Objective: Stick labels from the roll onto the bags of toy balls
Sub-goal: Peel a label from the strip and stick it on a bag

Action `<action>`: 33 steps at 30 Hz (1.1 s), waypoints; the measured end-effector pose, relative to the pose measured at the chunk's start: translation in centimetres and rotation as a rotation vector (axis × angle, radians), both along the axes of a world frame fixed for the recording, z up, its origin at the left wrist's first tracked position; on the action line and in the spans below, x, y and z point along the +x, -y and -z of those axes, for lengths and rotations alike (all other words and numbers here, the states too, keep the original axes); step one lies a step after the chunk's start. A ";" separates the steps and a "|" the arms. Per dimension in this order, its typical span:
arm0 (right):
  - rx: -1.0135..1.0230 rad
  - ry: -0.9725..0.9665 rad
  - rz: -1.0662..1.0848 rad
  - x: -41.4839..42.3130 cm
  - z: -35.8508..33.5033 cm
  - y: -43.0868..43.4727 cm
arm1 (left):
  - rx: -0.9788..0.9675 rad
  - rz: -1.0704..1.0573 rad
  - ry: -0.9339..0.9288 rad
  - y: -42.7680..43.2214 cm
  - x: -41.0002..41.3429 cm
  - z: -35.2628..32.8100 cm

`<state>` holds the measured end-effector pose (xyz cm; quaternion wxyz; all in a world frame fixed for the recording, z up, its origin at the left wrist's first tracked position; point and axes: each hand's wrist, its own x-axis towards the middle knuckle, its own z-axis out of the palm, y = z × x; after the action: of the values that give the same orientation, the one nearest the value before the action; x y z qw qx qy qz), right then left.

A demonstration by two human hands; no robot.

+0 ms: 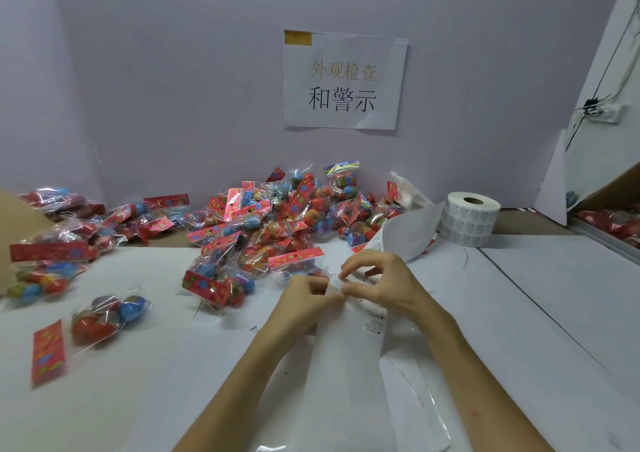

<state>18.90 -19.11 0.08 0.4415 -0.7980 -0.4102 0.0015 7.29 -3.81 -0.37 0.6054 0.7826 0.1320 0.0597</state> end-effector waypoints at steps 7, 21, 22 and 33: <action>-0.020 -0.077 -0.014 0.3 -0.1 0.4 | 0.009 0.045 -0.014 0.0 0.2 0.0; -0.020 -0.132 0.017 0.1 0.1 0.1 | 0.102 0.086 -0.043 0.0 0.2 -0.1; -0.017 -0.139 0.023 0.2 0.1 0.0 | 0.108 0.090 -0.044 0.0 0.2 -0.1; -0.017 -0.157 0.057 0.5 0.5 -0.2 | 0.088 0.094 -0.042 0.2 0.0 -0.1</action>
<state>19.36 -18.92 -0.43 0.4653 -0.8106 -0.3513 0.0547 7.32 -4.02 -0.29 0.5697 0.8149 0.1051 0.0206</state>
